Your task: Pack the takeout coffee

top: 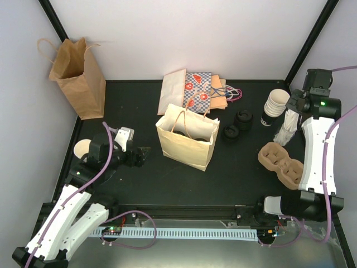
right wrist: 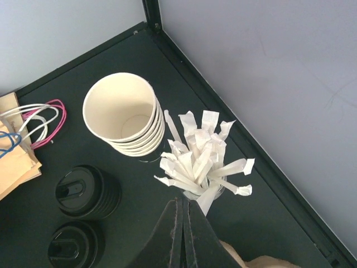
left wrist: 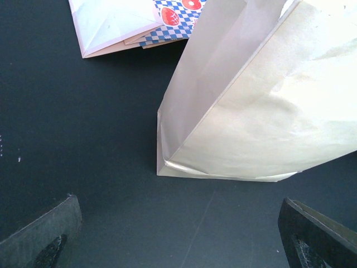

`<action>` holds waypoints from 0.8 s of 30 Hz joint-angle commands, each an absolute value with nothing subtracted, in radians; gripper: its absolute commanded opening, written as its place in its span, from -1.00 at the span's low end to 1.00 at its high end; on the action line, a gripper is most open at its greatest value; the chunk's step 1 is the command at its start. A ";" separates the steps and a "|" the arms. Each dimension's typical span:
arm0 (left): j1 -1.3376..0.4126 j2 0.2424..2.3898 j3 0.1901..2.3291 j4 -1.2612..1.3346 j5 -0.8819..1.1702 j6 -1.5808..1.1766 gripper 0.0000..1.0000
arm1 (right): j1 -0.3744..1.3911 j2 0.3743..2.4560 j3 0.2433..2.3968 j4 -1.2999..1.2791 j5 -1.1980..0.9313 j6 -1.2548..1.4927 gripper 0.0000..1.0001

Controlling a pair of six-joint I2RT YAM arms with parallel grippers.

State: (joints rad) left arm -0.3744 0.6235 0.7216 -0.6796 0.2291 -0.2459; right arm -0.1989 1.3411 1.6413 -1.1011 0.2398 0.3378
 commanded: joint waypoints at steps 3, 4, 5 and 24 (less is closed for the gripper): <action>-0.370 0.619 0.724 -0.649 0.244 -0.245 0.97 | -0.204 1.313 1.780 -1.197 0.188 0.316 -0.98; -0.370 0.620 0.724 -0.649 0.245 -0.245 0.98 | -0.204 1.316 1.822 -1.219 0.177 0.315 -0.98; -0.370 0.622 0.724 -0.650 0.246 -0.245 0.97 | -0.204 1.322 1.868 -1.244 0.166 0.317 -0.98; -0.370 0.640 0.724 -0.653 0.246 -0.247 0.97 | -0.203 1.174 2.031 -1.358 -0.612 0.389 -0.98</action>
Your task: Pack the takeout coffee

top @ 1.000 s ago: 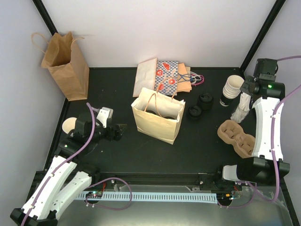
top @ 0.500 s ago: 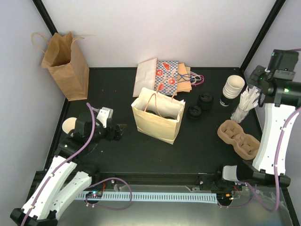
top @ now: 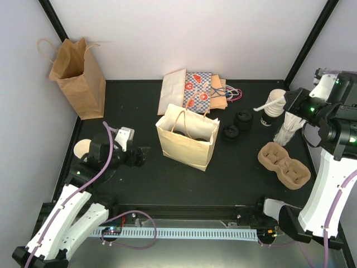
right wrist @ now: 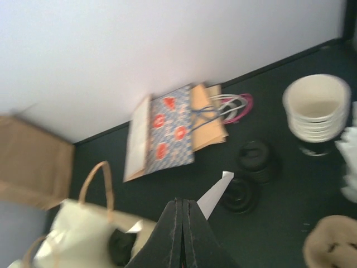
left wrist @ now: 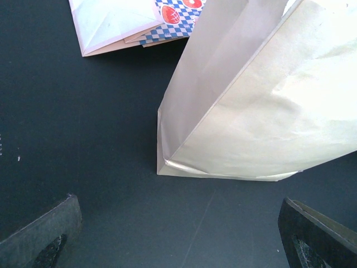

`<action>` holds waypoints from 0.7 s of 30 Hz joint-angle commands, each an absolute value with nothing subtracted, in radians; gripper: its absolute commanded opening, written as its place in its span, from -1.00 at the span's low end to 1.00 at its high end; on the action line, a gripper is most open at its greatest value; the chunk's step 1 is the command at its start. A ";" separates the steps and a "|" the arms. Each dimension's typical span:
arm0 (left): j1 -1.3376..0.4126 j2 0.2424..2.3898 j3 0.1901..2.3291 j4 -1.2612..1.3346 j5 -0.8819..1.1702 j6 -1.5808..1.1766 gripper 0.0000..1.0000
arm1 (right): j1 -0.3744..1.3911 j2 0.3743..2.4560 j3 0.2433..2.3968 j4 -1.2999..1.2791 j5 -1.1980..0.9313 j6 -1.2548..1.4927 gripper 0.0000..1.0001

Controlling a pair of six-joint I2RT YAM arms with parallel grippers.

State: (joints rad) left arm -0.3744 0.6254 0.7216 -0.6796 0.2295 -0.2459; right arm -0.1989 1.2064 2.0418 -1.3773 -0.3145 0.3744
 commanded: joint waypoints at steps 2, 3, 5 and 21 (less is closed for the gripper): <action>-0.370 0.645 0.724 -0.653 0.244 -0.247 0.98 | -0.202 1.164 2.046 -1.346 -0.694 0.388 -0.98; -0.370 0.646 0.725 -0.654 0.243 -0.247 0.97 | -0.202 1.160 2.058 -1.333 -0.736 0.388 -0.98; -0.370 0.649 0.724 -0.654 0.240 -0.247 0.97 | -0.191 1.150 2.073 -1.291 -0.838 0.409 -0.98; -0.370 0.644 0.726 -0.658 0.215 -0.252 0.97 | -0.061 1.098 2.028 -0.962 -1.085 0.652 -0.98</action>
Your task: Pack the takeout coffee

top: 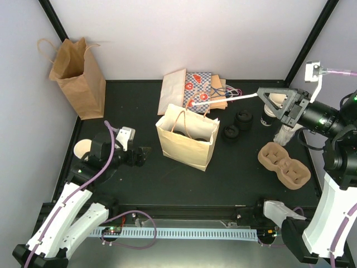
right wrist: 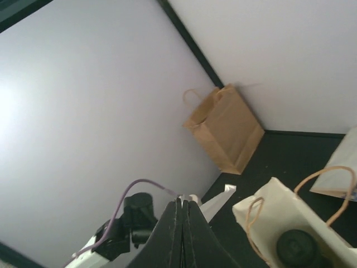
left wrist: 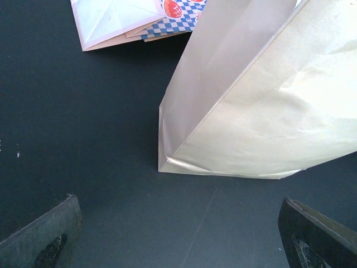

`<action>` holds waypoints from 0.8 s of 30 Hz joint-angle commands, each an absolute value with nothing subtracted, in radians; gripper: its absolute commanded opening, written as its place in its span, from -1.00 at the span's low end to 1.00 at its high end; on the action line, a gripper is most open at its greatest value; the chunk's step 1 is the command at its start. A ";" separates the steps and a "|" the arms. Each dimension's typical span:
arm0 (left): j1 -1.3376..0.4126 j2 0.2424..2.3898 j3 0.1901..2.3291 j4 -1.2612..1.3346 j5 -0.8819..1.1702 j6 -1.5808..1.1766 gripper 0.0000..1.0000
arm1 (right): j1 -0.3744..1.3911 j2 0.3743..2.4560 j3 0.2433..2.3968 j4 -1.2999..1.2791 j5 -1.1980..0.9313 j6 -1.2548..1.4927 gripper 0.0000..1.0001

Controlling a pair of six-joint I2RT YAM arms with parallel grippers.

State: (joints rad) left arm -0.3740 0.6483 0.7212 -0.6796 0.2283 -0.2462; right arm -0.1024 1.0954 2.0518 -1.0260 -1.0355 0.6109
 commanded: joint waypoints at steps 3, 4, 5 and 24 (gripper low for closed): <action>-0.370 0.644 0.727 -0.657 0.210 -0.253 0.98 | -0.031 1.050 1.910 -0.786 -1.102 0.738 -0.98; -0.370 0.644 0.726 -0.659 0.209 -0.253 0.97 | -0.024 1.029 1.844 -0.697 -1.116 0.806 -0.98; -0.369 0.644 0.727 -0.660 0.207 -0.254 0.97 | -0.016 1.014 1.802 -0.625 -1.128 0.844 -0.98; -0.370 0.651 0.727 -0.662 0.199 -0.257 0.97 | 0.028 0.990 1.596 -0.831 -0.932 0.560 -0.98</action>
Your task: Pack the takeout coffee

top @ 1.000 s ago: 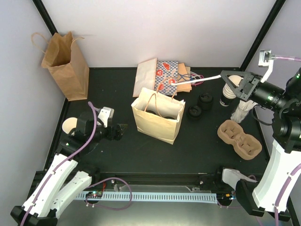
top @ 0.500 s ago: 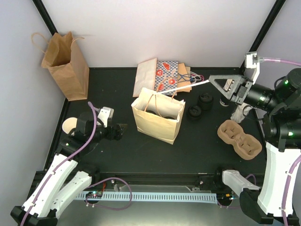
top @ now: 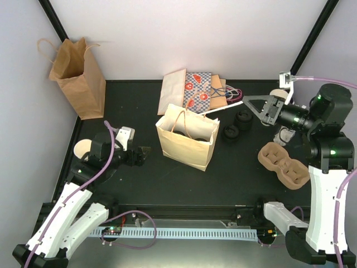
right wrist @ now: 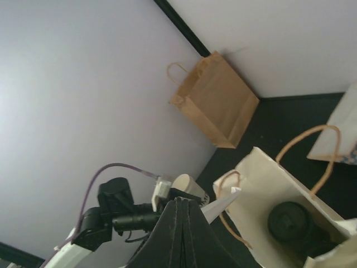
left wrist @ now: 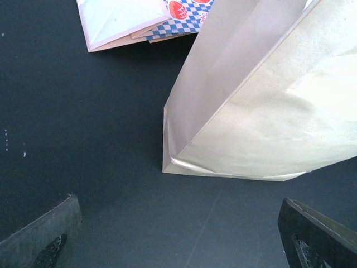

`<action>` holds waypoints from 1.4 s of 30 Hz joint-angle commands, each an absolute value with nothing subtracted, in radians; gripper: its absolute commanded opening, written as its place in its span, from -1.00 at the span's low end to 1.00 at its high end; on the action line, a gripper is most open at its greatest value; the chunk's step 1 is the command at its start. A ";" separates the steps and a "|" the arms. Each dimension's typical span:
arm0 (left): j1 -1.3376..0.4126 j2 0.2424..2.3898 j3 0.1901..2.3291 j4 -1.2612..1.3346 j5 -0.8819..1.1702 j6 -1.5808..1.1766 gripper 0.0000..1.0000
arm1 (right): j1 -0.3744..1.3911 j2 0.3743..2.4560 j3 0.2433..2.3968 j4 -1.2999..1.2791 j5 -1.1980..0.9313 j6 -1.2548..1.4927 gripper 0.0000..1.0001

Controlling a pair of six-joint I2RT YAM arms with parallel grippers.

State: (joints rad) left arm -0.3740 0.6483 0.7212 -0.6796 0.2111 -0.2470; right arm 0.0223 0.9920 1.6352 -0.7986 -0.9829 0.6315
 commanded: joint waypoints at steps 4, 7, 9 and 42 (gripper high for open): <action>-0.370 0.658 0.727 -0.662 0.199 -0.257 0.97 | 0.029 0.984 1.525 -0.846 -0.908 0.518 -0.98; -0.370 0.660 0.728 -0.662 0.199 -0.258 0.98 | 0.046 0.979 1.458 -0.822 -0.882 0.511 -0.98; -0.370 0.660 0.729 -0.663 0.199 -0.257 0.97 | 0.078 0.981 1.409 -0.787 -0.860 0.517 -0.98; -0.370 0.669 0.728 -0.664 0.198 -0.258 0.97 | 0.436 1.021 1.203 -0.507 -0.224 0.393 0.20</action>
